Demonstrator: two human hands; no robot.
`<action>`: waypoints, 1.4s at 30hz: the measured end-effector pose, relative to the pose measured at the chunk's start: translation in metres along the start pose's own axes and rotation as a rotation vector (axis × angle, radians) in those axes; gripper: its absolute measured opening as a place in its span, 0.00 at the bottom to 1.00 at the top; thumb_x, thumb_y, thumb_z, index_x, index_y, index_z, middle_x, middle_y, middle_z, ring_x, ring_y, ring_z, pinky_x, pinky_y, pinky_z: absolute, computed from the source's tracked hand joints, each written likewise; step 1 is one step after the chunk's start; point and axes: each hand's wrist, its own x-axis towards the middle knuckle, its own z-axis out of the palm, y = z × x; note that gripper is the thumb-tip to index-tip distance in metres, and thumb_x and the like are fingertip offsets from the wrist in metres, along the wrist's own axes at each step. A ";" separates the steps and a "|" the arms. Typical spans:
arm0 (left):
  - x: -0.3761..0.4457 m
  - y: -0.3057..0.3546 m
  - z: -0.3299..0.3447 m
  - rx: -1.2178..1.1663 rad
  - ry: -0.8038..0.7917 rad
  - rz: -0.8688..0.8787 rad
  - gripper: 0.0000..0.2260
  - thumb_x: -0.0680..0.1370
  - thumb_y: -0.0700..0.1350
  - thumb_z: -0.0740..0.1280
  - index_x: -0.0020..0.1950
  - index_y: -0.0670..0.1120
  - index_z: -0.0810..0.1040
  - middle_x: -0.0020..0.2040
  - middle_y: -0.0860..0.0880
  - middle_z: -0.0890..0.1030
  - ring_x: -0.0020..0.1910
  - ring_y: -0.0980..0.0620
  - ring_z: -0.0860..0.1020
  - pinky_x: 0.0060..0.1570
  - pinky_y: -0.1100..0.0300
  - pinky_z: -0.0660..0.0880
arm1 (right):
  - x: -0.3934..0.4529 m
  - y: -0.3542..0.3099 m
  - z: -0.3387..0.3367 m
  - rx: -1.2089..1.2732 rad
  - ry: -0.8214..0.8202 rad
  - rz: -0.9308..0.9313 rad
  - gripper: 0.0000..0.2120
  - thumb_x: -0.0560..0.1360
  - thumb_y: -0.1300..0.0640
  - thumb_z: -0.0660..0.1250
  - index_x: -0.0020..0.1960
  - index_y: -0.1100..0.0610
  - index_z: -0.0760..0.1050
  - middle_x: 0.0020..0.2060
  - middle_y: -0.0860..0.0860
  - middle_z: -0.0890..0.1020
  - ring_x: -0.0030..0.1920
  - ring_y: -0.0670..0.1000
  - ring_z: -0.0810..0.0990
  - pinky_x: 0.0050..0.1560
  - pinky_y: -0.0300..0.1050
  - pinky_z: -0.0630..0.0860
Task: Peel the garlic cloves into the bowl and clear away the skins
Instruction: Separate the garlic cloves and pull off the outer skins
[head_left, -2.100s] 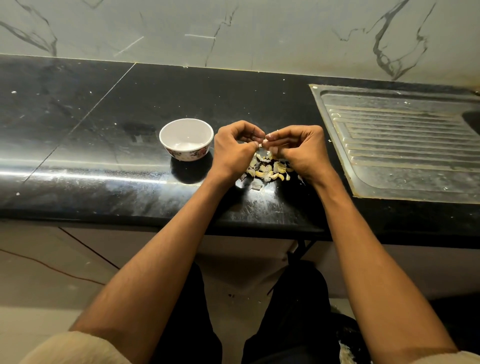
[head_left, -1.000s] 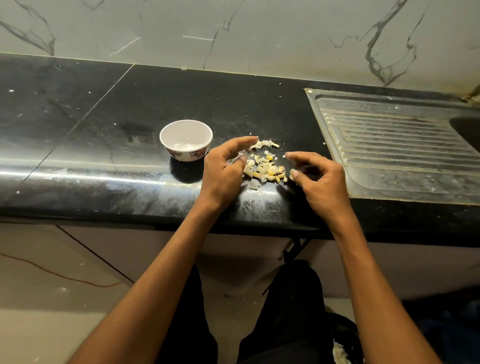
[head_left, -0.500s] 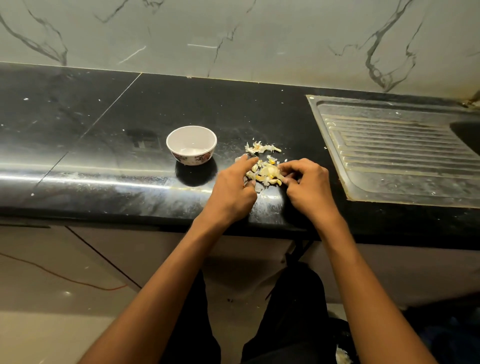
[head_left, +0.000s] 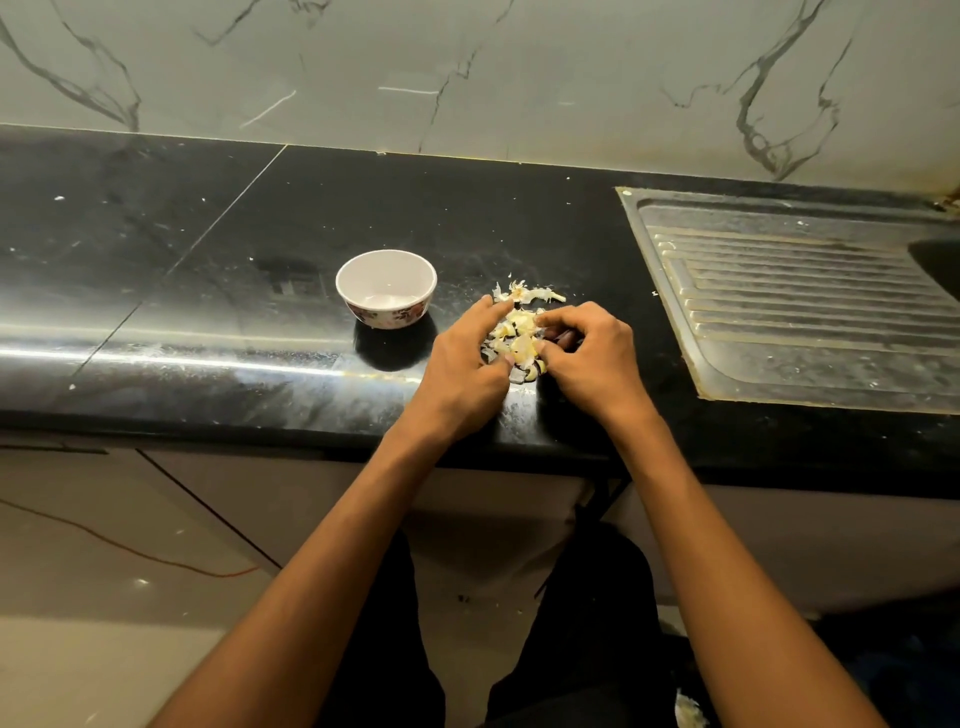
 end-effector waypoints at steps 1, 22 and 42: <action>-0.001 0.001 0.001 0.016 -0.001 0.012 0.28 0.76 0.35 0.71 0.76 0.44 0.72 0.79 0.43 0.67 0.79 0.52 0.63 0.66 0.81 0.54 | 0.001 -0.001 0.001 -0.025 -0.019 -0.012 0.11 0.73 0.63 0.75 0.54 0.53 0.86 0.46 0.50 0.81 0.42 0.46 0.79 0.49 0.38 0.76; 0.020 -0.007 0.014 0.354 0.015 0.029 0.27 0.77 0.43 0.73 0.76 0.48 0.72 0.79 0.46 0.65 0.79 0.45 0.61 0.72 0.48 0.58 | -0.001 0.000 -0.002 -0.089 0.070 0.059 0.08 0.72 0.60 0.78 0.50 0.56 0.86 0.44 0.52 0.82 0.41 0.48 0.80 0.47 0.42 0.78; 0.037 -0.012 0.023 0.539 -0.282 0.303 0.21 0.81 0.55 0.60 0.72 0.50 0.75 0.77 0.50 0.70 0.78 0.49 0.64 0.75 0.44 0.57 | 0.001 0.000 -0.006 -0.004 0.162 0.209 0.04 0.80 0.61 0.69 0.47 0.55 0.79 0.50 0.51 0.77 0.50 0.52 0.79 0.54 0.46 0.76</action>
